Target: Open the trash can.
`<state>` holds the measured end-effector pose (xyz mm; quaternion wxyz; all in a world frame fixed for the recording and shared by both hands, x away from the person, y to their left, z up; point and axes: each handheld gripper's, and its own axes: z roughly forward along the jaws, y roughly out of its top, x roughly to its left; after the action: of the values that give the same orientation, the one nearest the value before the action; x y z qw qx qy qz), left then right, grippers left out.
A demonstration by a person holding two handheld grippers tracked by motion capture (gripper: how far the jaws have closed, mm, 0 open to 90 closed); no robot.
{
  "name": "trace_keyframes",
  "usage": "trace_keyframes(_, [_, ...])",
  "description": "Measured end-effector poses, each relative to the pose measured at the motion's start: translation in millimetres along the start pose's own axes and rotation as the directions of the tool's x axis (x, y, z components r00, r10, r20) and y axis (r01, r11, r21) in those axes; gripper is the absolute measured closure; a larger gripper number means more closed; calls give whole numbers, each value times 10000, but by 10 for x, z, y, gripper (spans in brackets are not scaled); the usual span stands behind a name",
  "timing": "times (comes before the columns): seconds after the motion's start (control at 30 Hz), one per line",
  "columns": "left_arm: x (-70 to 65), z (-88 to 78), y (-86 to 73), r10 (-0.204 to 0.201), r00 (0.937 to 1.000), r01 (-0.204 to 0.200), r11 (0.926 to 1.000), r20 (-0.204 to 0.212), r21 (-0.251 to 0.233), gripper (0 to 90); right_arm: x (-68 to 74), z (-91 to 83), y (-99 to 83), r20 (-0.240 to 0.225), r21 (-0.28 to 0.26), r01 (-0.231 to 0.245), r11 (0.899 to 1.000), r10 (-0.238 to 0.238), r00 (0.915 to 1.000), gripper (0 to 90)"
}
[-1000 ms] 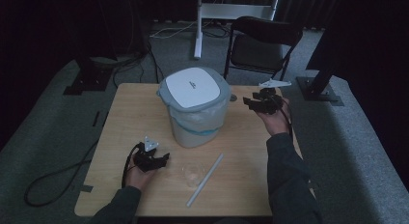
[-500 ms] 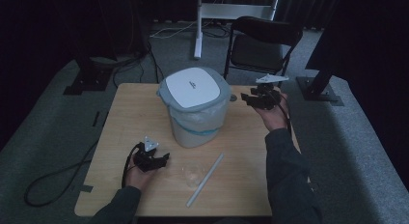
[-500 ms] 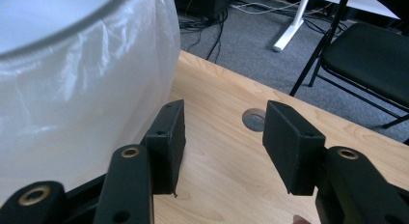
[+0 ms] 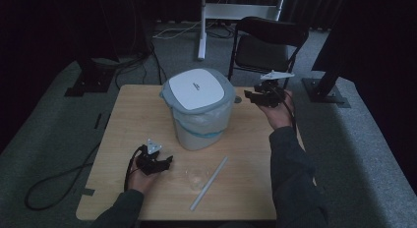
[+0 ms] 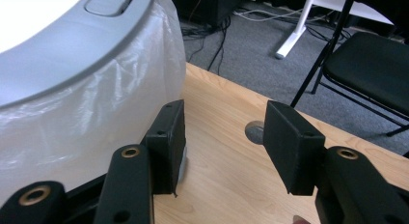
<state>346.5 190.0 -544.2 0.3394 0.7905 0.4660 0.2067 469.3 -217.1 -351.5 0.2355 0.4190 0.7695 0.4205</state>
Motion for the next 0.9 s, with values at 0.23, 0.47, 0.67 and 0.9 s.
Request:
trace_keyframes(0.23, [-2,1,0,-22,10000,22,10000,0,-20,327,5,28,57,-76,-47,-20,10000,20,10000,493])
trace_keyframes(0.47, [-1,1,0,-17,10000,17,10000,2,-16,327,26,66,107,-179,-94,46,9999,-48,9998,506])
trace_keyframes(0.67, [-2,1,0,-16,10000,16,10000,-2,-8,327,30,97,112,-233,-225,-68,9997,62,9997,537])
trace_keyframes(0.9, [-1,2,1,-7,10000,7,10000,0,-12,326,47,88,175,-260,-298,-26,9996,18,9997,551])
